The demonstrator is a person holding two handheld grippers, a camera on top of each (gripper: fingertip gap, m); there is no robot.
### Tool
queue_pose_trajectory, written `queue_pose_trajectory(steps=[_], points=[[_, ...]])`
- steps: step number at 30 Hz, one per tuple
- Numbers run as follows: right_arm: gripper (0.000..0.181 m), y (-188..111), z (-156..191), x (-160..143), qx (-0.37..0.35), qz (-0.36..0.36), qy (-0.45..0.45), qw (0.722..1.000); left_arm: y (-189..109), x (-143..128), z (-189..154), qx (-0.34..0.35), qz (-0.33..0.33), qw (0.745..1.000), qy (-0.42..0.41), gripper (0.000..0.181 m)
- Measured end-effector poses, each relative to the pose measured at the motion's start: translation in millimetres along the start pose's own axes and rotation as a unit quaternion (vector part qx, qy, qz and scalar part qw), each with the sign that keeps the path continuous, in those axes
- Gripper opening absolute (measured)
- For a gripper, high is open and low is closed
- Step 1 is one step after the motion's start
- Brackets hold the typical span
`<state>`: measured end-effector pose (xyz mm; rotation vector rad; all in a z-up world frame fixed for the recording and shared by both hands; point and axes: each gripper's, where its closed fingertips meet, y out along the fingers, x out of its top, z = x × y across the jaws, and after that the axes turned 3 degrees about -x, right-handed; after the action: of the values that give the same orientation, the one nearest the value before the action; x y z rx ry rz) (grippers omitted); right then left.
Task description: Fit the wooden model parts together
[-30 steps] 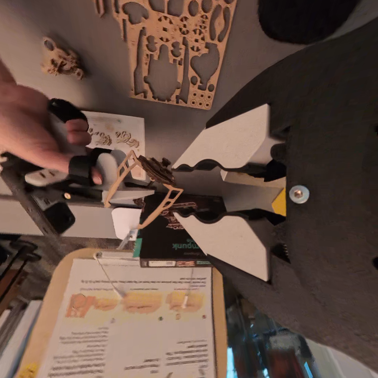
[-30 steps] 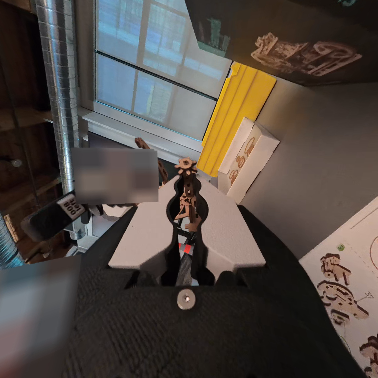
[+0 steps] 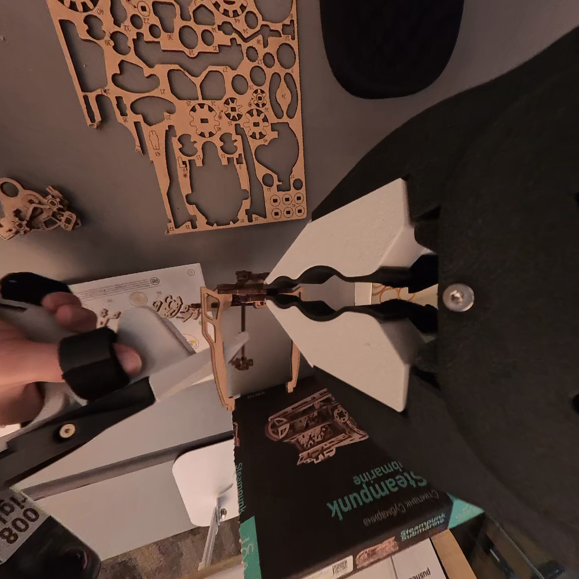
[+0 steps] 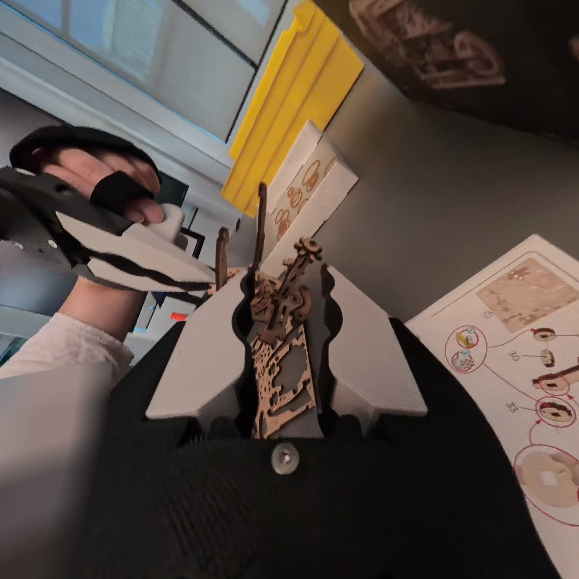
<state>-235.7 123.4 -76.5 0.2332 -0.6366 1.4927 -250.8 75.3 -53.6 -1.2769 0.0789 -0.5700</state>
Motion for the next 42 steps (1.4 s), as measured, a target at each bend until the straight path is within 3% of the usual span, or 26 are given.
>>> queue_pose_trajectory(steps=[5, 11, 17, 27, 34, 42], points=[[0.050, -9, -7, -9, -0.007, 0.036, -0.003, 0.999, 7, -7, 1, -0.023, -0.011, 1.000, -0.016, 0.001], [0.059, -49, 0, -5, -0.004, 0.060, -0.016, 0.998, 16, -15, 2, -0.049, -0.008, 0.998, -0.024, 0.001], [0.058, -99, 33, 17, 0.007, 0.014, -0.067, 0.998, 28, -25, 4, -0.076, 0.007, 0.997, -0.014, 0.001], [0.058, -186, 107, 41, -0.023, -0.103, -0.192, 0.976, 32, -27, 1, -0.185, 0.037, 0.982, 0.016, 0.000], [0.056, -217, 134, 41, -0.030, -0.146, -0.227, 0.962, 33, -27, 2, -0.248, 0.071, 0.966, 0.002, 0.001], [0.054, -225, 134, 42, -0.039, -0.157, -0.230, 0.960, 40, -27, 15, -0.220, 0.091, 0.971, 0.005, 0.009]])
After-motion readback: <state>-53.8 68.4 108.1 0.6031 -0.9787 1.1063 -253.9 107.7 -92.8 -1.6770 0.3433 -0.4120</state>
